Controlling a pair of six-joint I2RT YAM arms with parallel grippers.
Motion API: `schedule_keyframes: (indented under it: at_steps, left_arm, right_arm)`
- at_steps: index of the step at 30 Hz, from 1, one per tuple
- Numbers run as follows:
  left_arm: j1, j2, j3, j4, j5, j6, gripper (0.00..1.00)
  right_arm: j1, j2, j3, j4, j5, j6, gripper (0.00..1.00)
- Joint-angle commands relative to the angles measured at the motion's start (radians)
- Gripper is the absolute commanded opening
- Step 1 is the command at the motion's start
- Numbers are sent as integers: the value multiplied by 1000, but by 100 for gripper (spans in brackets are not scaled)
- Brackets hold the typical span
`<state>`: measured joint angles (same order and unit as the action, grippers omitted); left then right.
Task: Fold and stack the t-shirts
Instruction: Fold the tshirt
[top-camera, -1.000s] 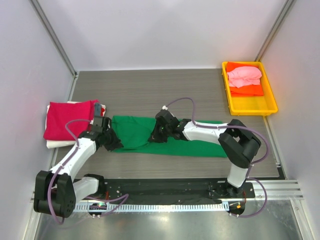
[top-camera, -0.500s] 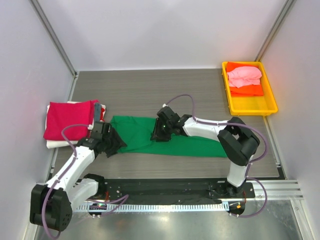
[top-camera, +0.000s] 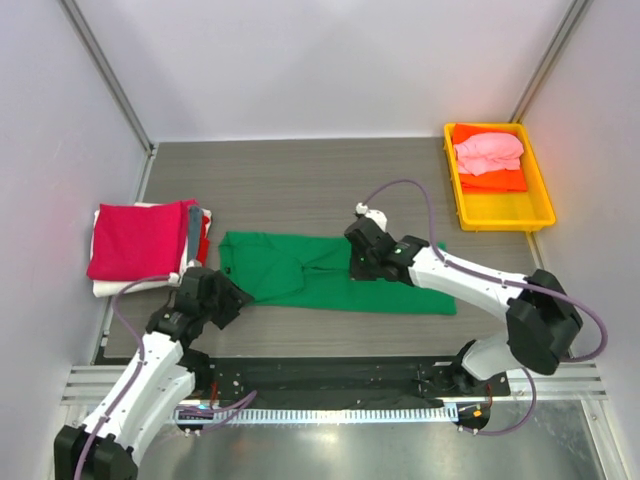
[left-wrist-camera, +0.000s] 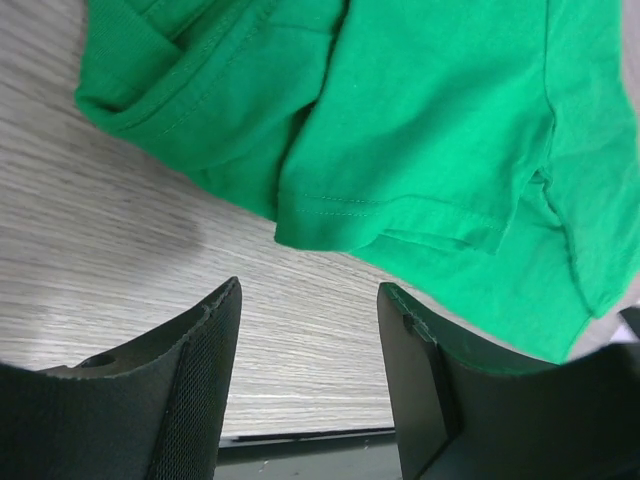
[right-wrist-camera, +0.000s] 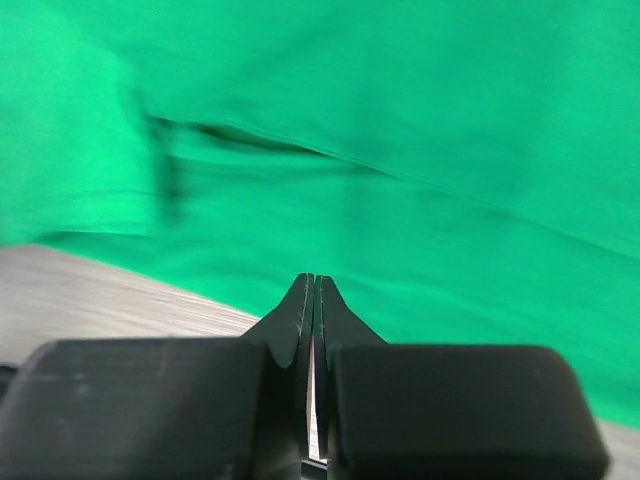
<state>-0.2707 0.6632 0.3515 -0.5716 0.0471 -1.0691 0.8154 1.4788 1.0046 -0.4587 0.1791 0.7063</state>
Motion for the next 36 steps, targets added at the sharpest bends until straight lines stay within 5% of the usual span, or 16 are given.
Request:
schedule_keyframes:
  at_steps: [1, 10, 26, 36]
  left_arm:
    - [-8, -54, -9, 47, -38, -83, 58]
    - [-10, -33, -111, 209, -89, -192, 60]
    - [-12, 344, -97, 533, -162, -200, 59]
    - [-6, 802, 202, 731, -150, -92, 59]
  right_arm:
    - [-34, -84, -84, -142, 137, -34, 1]
    - [-90, -311, -317, -179, 223, 61, 1]
    - [-91, -114, -310, -127, 287, 70, 1]
    - [54, -52, -327, -63, 171, 139, 1]
